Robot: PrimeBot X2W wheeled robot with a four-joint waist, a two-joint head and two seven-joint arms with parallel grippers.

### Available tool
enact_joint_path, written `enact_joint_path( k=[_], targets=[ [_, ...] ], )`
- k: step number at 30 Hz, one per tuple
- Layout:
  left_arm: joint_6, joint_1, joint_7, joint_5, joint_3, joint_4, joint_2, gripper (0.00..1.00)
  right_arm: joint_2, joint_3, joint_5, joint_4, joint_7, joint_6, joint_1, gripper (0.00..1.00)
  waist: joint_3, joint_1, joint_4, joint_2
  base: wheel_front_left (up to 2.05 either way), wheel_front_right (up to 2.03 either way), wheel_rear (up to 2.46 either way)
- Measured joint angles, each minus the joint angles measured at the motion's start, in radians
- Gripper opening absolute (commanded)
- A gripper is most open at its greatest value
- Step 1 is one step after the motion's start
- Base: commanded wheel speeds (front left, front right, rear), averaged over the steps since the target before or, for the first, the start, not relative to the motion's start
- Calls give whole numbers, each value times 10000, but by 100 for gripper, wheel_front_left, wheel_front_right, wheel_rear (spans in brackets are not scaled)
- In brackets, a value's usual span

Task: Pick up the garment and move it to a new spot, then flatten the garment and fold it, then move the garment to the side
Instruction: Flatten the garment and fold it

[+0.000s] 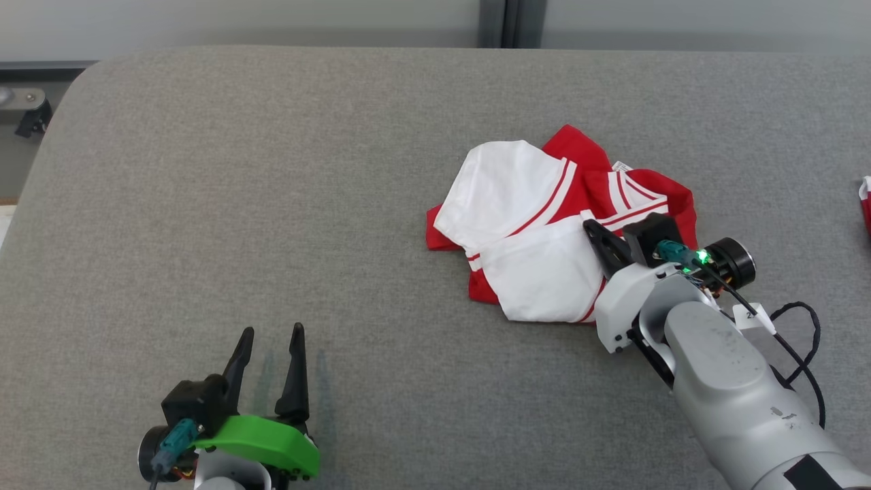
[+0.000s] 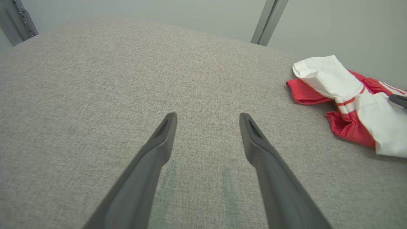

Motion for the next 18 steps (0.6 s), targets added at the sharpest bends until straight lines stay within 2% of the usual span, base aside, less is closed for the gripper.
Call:
enact_joint_path(
  k=[14, 15, 16, 18],
  targets=[
    [0, 172, 0, 12, 132, -144, 2, 100, -169, -174, 428, -1057, -2, 0, 83, 0, -230, 0, 47, 0, 0, 0, 0],
    [0, 168, 0, 46, 146, -213, 2, 100, -173, -328, 462, -1147, -2, 0, 115, 19, -230, 0, 44, 0, 0, 0, 0],
    [0, 161, 0, 98, 157, -276, 2, 100, -176, -485, 504, -1300, 0, 0, 132, 100, -235, 0, 40, 0, 0, 0, 0],
    [0, 153, 0, 211, 169, -464, -4, 100, -205, -752, 531, -1950, 0, 0, 209, 100, -261, 0, 22, 0, 0, 0, 0]
  ],
)
